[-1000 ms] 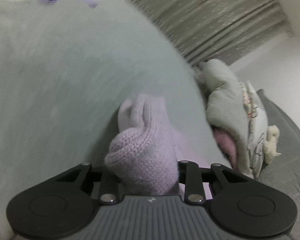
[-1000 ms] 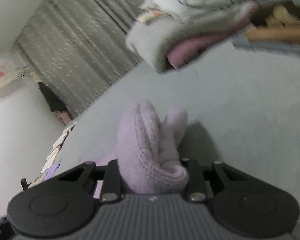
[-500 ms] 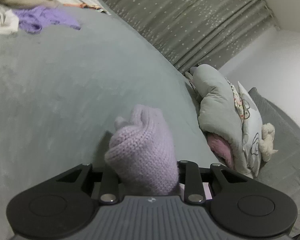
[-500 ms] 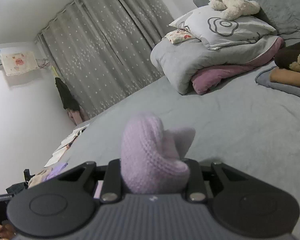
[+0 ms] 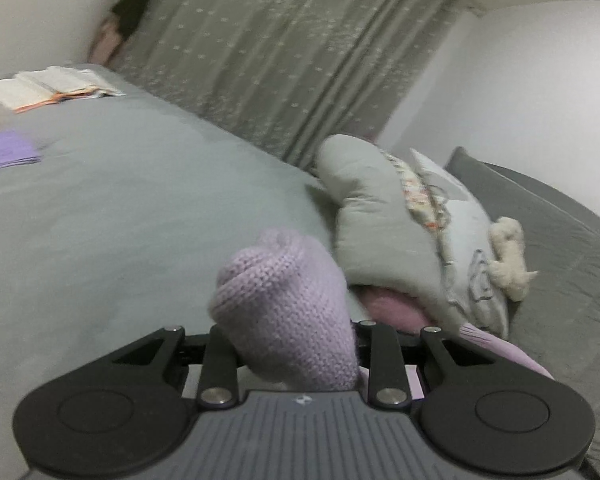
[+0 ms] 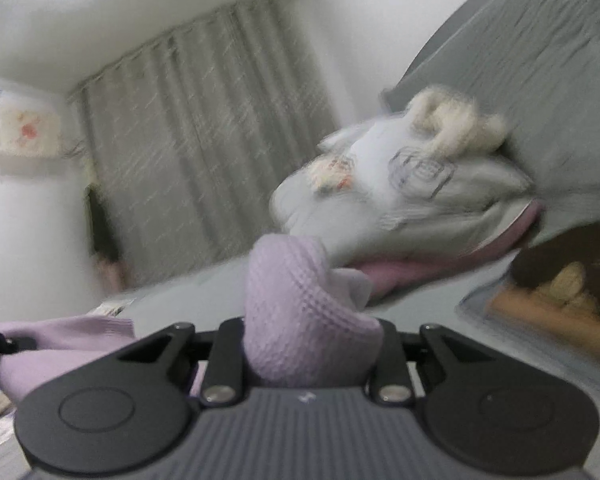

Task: Fold clothes
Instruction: 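Lift the folded sweater with both grippers and carry it toward the headboard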

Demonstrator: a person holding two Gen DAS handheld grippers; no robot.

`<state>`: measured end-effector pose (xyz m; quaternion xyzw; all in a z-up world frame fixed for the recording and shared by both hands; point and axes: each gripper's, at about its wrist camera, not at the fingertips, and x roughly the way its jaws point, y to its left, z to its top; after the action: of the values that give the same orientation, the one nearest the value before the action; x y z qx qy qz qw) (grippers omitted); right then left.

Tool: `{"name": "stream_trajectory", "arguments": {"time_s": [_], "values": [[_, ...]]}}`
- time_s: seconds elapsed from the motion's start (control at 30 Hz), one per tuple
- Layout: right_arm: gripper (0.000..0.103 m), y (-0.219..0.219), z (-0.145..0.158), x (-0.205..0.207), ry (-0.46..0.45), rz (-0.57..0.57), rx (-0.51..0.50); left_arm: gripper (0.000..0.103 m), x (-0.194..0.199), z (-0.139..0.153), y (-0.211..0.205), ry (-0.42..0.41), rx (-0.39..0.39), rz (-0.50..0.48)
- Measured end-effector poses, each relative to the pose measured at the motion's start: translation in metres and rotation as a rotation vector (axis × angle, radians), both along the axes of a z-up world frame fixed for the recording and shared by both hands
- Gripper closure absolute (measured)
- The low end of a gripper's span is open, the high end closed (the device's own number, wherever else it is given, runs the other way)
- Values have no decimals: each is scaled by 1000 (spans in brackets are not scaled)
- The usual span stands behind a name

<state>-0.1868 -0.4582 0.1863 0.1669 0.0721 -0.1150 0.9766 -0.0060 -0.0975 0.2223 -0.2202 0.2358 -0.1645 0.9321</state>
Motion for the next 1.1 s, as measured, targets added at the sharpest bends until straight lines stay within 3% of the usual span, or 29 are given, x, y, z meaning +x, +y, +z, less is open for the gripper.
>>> {"name": "stream_trajectory", "arguments": {"time_s": [0.27, 0.43, 0.53, 0.73, 0.97, 1.03, 1.1], "values": [[83, -78, 20, -34, -133, -327, -85, 77, 51, 37, -163, -78, 5, -134], [83, -126, 31, -65, -204, -526, -174, 77, 69, 56, -287, -133, -44, -267], [83, -152, 26, -79, -214, -614, -164, 77, 72, 58, -353, -137, -35, -326], [83, -193, 14, -113, -222, -785, -157, 77, 69, 49, -469, -69, -20, -437], [83, -213, 7, -143, -238, -976, -246, 76, 49, 40, -561, -114, 31, -575], [83, -216, -5, -144, -227, -1045, -184, 75, 49, 21, -574, -93, 75, -579], [82, -227, -18, -145, -200, -1051, -17, 74, 58, -9, -582, -9, 173, -557]]}}
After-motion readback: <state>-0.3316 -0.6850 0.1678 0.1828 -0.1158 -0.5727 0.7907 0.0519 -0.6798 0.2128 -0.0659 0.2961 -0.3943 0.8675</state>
